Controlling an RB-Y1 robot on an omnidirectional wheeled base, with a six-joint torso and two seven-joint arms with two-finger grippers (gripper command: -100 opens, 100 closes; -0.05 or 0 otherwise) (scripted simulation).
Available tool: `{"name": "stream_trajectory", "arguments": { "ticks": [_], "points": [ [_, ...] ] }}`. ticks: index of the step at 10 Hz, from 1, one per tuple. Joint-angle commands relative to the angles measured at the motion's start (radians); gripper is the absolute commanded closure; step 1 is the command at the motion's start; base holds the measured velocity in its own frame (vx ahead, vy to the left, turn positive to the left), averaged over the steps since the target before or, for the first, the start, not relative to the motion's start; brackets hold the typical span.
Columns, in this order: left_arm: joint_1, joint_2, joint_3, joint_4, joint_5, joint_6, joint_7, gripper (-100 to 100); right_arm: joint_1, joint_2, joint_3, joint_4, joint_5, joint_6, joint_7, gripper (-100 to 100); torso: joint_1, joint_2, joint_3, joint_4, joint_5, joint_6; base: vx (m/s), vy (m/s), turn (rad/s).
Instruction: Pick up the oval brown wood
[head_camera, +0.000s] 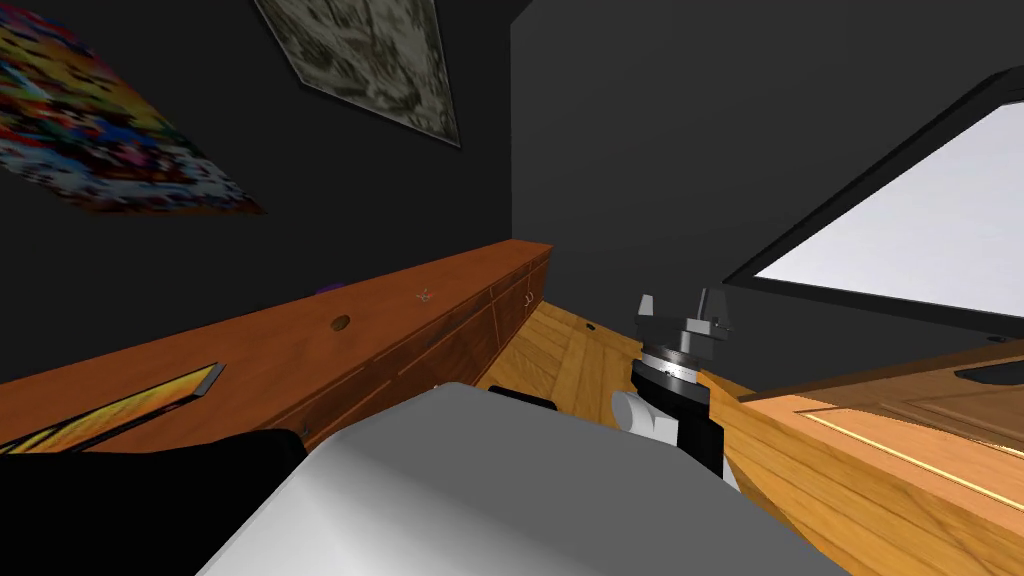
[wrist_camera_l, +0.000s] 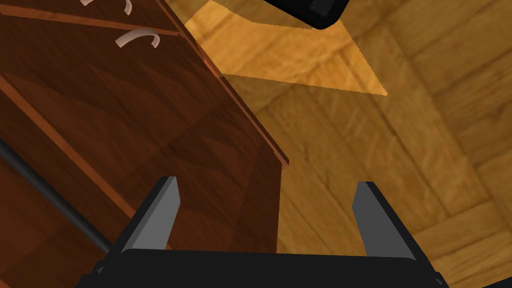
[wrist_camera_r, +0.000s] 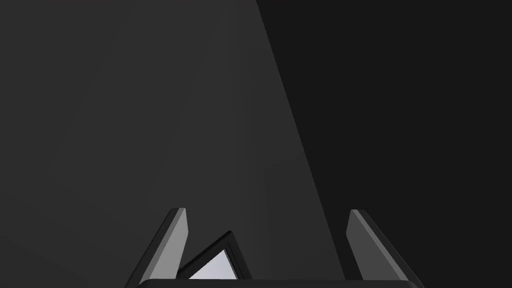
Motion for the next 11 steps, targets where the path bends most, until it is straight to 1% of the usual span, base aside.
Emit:
{"name": "stream_trajectory", "arguments": {
  "ticks": [1, 2, 3, 4, 5, 6, 7, 8, 9, 11],
  "points": [
    [0.040, 0.050, -0.009, 0.047, 0.031, -0.031, 0.023, -100, 0.000, 0.000, 0.000, 0.000, 0.000, 0.000, 0.000, 0, 0.000, 0.000, 0.000, 0.000, 0.000, 0.000, 0.058, 0.012, -0.325],
    [0.040, 0.066, -0.009, 0.047, 0.031, -0.031, 0.023, -100, 0.000, 0.000, 0.000, 0.000, 0.000, 0.000, 0.000, 0, 0.001, -0.001, -0.001, 0.000, 0.000, 0.002, 0.055, 0.026, -0.131],
    [0.066, 0.100, -0.010, 0.082, 0.056, -0.049, 0.044, -100, 0.000, 0.000, 0.000, 0.000, 0.000, 0.000, 0.000, 0, 0.001, -0.001, 0.000, 0.000, 0.000, 0.000, 0.061, 0.037, -0.237],
    [0.066, 0.117, -0.010, 0.082, 0.056, -0.049, 0.044, -100, 0.000, 0.000, 0.000, 0.000, 0.000, 0.000, 0.000, 0, 0.002, -0.001, -0.001, 0.000, 0.000, 0.001, 0.052, 0.037, -0.149],
    [0.087, 0.158, -0.004, 0.115, 0.078, -0.065, 0.062, -100, 0.000, 0.000, 0.000, 0.000, 0.000, 0.000, 0.000, 0, 0.002, -0.001, 0.000, 0.000, 0.001, 0.000, 0.071, 0.042, -0.229],
    [0.102, 0.188, 0.006, 0.144, 0.099, -0.079, 0.079, -100, 0.000, 0.000, 0.000, 0.000, 0.000, 0.000, 0.000, 0, 0.003, -0.002, -0.001, 0.000, 0.001, 0.001, 0.093, 0.091, -0.435],
    [0.102, 0.206, 0.006, 0.147, 0.099, -0.079, 0.079, -100, 0.000, 0.000, 0.000, 0.000, 0.000, 0.000, 0.000, 0, 0.006, -0.004, -0.002, -0.001, 0.001, 0.002, 0.070, 0.099, -0.168],
    [0.114, 0.241, 0.019, 0.176, 0.118, -0.090, 0.094, -100, 0.000, 0.000, 0.000, 0.000, 0.000, 0.000, 0.000, 0, 0.006, -0.003, -0.002, -0.001, 0.002, 0.000, 0.064, 0.099, -0.187],
    [0.114, 0.243, 0.019, 0.176, 0.118, -0.090, 0.094, -100, 0.000, 0.000, 0.000, 0.000, 0.000, 0.000, 0.000, 0, 0.006, -0.002, -0.001, -0.001, 0.002, 0.001, 0.047, 0.075, -0.140],
    [0.126, 0.302, 0.052, 0.226, 0.149, -0.106, 0.120, -100, 0.000, 0.000, 0.000, 0.000, 0.000, 0.000, 0.000, 0, 0.004, -0.001, -0.001, 0.000, 0.001, 0.001, 0.060, 0.096, -0.255]
  ]
}}
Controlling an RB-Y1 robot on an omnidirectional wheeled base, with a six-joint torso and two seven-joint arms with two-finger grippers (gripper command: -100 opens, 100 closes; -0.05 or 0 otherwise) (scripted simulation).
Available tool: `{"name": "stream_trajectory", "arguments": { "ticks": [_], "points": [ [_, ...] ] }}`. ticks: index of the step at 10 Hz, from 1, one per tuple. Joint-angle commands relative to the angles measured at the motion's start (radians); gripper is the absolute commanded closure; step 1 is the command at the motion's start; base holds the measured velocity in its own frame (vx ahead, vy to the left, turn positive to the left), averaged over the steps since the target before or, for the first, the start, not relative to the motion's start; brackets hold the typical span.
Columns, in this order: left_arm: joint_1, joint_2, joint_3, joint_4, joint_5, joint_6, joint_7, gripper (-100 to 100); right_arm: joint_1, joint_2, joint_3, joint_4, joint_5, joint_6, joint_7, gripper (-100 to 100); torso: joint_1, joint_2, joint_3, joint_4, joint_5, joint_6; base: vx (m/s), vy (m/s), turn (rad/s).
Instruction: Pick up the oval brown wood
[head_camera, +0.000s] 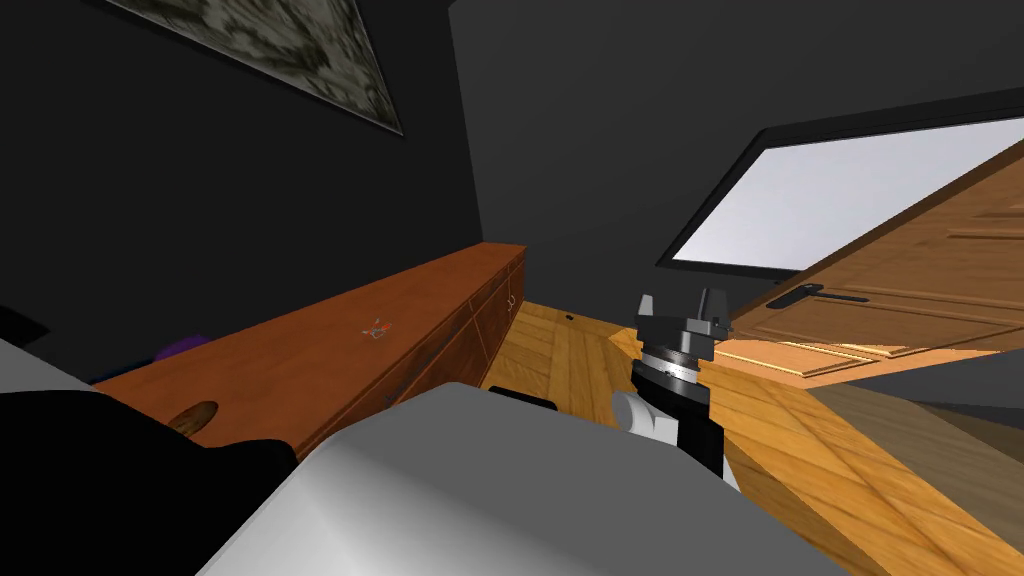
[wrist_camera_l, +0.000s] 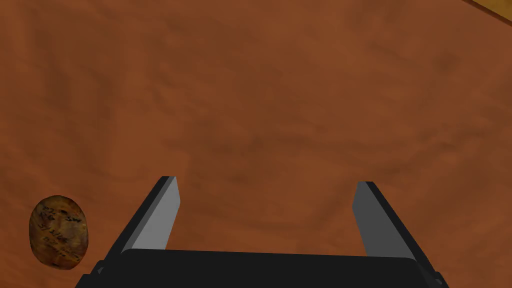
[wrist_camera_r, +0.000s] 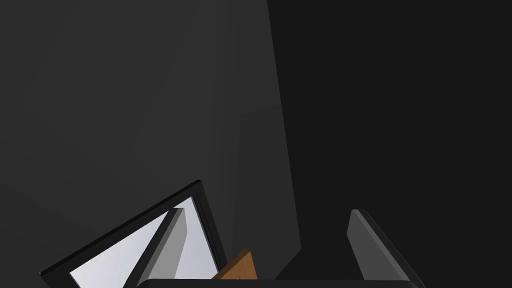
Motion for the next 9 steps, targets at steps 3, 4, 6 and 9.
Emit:
{"name": "stream_trajectory", "arguments": {
  "ticks": [3, 4, 6, 9],
  "points": [
    [0.004, 0.076, 0.060, 0.046, 0.042, -0.014, 0.025, -100, 0.000, 0.000, 0.000, 0.000, 0.000, 0.000, 0.000, 0, 0.004, 0.001, 0.000, 0.000, 0.001, -0.001, 0.045, 0.173, -0.247],
    [0.001, 0.085, 0.075, 0.050, 0.045, -0.014, 0.029, -100, 0.000, 0.000, 0.000, 0.000, 0.000, 0.000, 0.000, 0, 0.004, 0.002, 0.001, 0.001, 0.001, -0.001, -0.001, 0.142, -0.114],
    [0.002, 0.090, 0.069, 0.046, 0.051, -0.023, 0.024, -100, 0.000, 0.000, 0.000, 0.000, 0.000, 0.000, 0.000, 0, -0.002, 0.004, 0.003, 0.001, 0.000, -0.002, -0.002, 0.056, -0.042],
    [-0.028, 0.046, 0.093, 0.056, 0.009, 0.022, 0.017, -100, 0.000, 0.000, 0.000, 0.000, 0.000, 0.000, 0.000, 0, -0.009, 0.004, 0.003, 0.002, -0.002, -0.003, 0.026, 0.013, -0.001]
  ]
}}
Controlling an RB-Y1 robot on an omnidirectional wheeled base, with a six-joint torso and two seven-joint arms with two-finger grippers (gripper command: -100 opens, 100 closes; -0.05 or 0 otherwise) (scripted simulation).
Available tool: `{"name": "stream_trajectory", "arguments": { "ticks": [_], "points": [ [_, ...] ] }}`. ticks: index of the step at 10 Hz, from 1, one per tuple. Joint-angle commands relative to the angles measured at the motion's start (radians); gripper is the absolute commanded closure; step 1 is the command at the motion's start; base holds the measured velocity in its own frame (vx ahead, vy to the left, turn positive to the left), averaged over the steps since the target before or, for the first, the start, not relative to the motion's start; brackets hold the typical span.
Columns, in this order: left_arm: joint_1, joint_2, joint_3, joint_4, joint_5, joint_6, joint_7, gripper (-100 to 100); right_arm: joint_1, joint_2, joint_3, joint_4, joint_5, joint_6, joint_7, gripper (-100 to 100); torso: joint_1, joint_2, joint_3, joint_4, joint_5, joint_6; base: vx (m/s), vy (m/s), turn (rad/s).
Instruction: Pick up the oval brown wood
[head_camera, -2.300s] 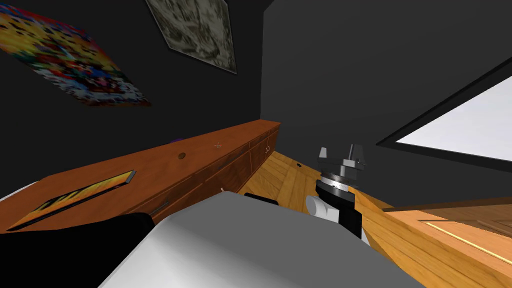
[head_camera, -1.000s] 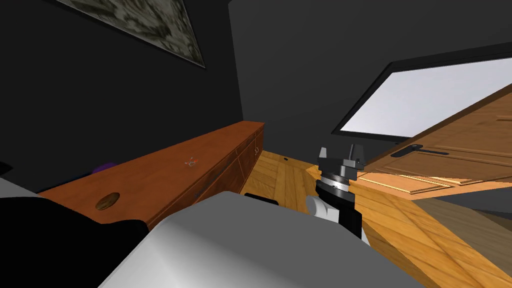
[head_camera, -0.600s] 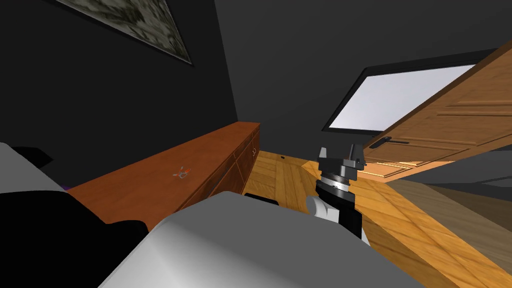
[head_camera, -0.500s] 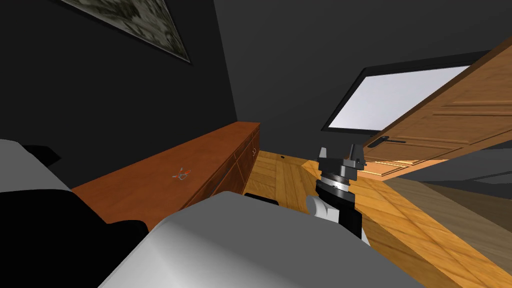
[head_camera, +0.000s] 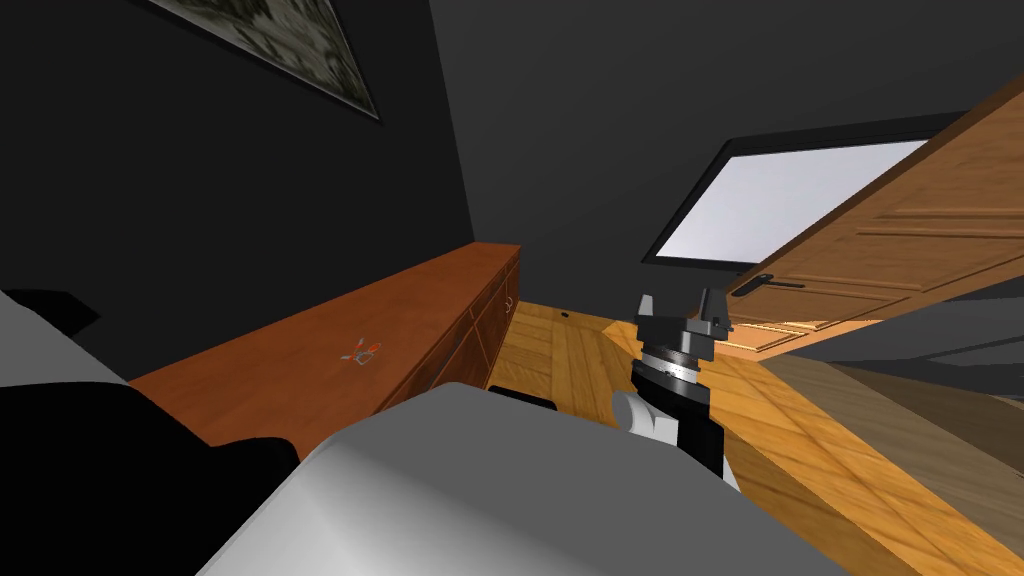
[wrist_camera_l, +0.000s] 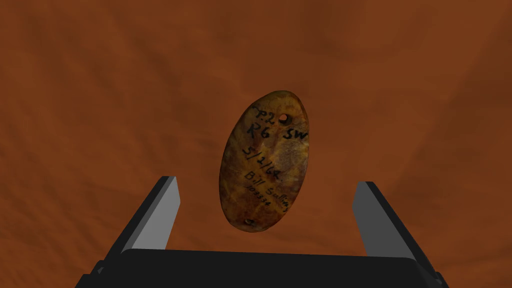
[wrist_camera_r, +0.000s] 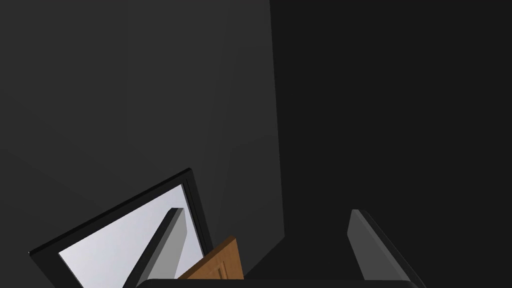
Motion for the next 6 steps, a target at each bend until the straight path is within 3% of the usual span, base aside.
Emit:
{"name": "stream_trajectory", "arguments": {
  "ticks": [1, 3, 4, 5, 6],
  "points": [
    [-0.020, -0.031, 0.014, 0.007, -0.029, 0.032, -0.006, -100, 0.000, 0.000, 0.000, 0.000, 0.000, 0.000, 0.000, 0, 0.000, 0.000, 0.000, 0.000, 0.000, 0.000, 0.056, 0.011, -0.001],
    [-0.049, -0.075, 0.035, 0.016, -0.071, 0.075, -0.015, -100, 0.000, 0.000, 0.000, 0.000, 0.000, 0.000, 0.000, 0, 0.000, -0.001, 0.000, 0.000, 0.000, 0.000, 0.057, 0.018, 0.000],
    [-0.039, -0.061, 0.027, 0.010, -0.055, 0.058, -0.015, -100, 0.000, 0.000, 0.000, 0.000, 0.000, 0.000, 0.000, 0, 0.000, -0.001, -0.001, 0.000, 0.000, 0.000, 0.027, 0.010, 0.001],
    [-0.041, -0.063, 0.028, 0.009, -0.057, 0.063, -0.017, 100, 0.000, 0.000, 0.000, 0.000, 0.000, 0.000, 0.000, 0, 0.000, 0.000, 0.000, 0.000, 0.000, 0.000, 0.000, 0.000, 0.000],
    [-0.040, -0.062, 0.027, 0.009, -0.057, 0.062, -0.017, 100, 0.000, 0.000, 0.000, 0.000, 0.000, 0.000, 0.000, 0, -0.001, 0.001, 0.001, 0.000, 0.000, 0.000, 0.000, 0.000, 0.000]
  ]
}}
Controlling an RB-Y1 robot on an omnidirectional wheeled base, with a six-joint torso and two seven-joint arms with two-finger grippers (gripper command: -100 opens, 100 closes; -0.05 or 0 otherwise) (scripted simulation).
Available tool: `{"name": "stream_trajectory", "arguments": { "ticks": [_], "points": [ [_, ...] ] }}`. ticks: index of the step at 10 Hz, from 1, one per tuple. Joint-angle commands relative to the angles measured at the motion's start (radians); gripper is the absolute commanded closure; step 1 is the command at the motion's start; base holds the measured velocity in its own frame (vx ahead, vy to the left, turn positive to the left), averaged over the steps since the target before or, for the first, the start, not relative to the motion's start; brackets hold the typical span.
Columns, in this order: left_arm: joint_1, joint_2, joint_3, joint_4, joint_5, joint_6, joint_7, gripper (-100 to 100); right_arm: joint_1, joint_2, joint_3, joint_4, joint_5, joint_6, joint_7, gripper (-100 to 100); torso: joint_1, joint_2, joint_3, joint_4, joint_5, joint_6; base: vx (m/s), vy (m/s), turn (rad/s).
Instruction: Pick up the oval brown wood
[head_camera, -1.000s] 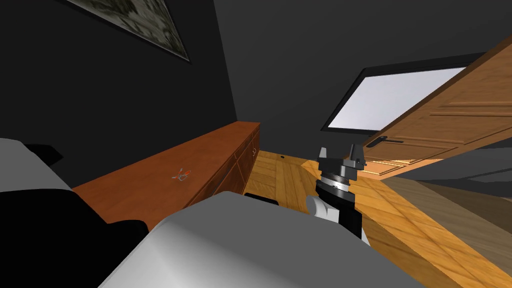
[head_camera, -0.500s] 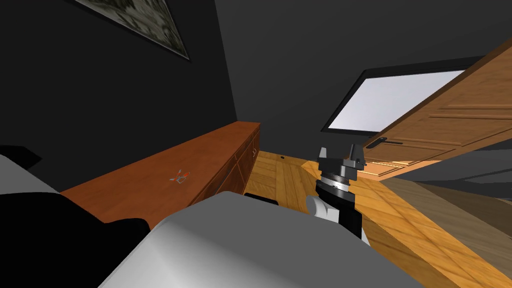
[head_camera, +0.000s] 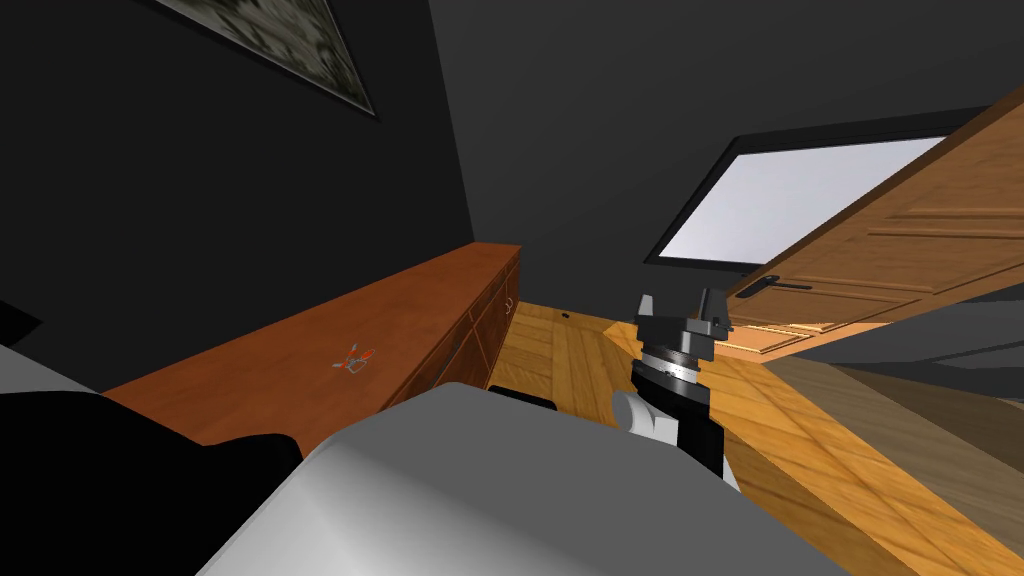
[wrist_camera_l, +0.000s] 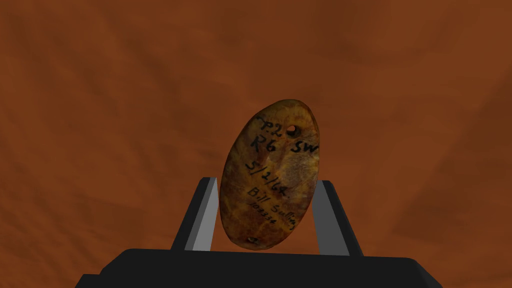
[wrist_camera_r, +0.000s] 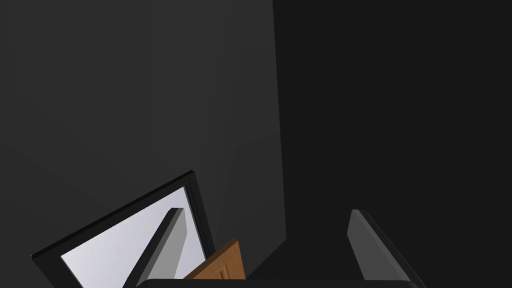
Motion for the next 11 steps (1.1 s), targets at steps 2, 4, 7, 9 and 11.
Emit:
{"name": "stream_trajectory", "arguments": {
  "ticks": [2, 4, 7, 9, 11],
  "points": [
    [0.000, 0.000, 0.000, 0.000, 0.000, 0.000, 0.000, 100, 0.000, 0.000, 0.000, 0.000, 0.000, 0.000, 0.000, 0, 0.000, 0.000, 0.000, 0.000, 0.000, 0.000, 0.000, 0.000, 0.000],
    [0.000, 0.000, 0.000, 0.000, 0.000, 0.000, 0.000, 0, 0.000, 0.000, 0.000, 0.000, 0.000, 0.000, 0.000, 0, 0.000, 0.000, 0.000, 0.000, 0.000, 0.000, 0.000, 0.000, 0.000],
    [0.042, 0.064, -0.030, -0.009, 0.059, -0.064, 0.018, 100, 0.000, 0.000, 0.000, 0.000, 0.000, 0.000, 0.000, 0, -0.001, 0.003, 0.001, 0.000, -0.001, 0.000, -0.051, -0.012, 0.000],
    [0.064, 0.097, -0.046, -0.016, 0.091, -0.096, 0.024, 100, 0.000, 0.000, 0.000, 0.000, 0.000, 0.000, 0.000, 0, -0.002, 0.004, 0.002, 0.001, -0.001, -0.001, -0.055, -0.022, 0.003],
    [0.059, 0.089, -0.041, -0.014, 0.082, -0.087, 0.022, 0, 0.000, 0.000, 0.000, 0.000, 0.000, 0.000, 0.000, 0, -0.002, 0.003, 0.002, 0.001, -0.001, -0.001, -0.010, -0.003, 0.000]
  ]
}}
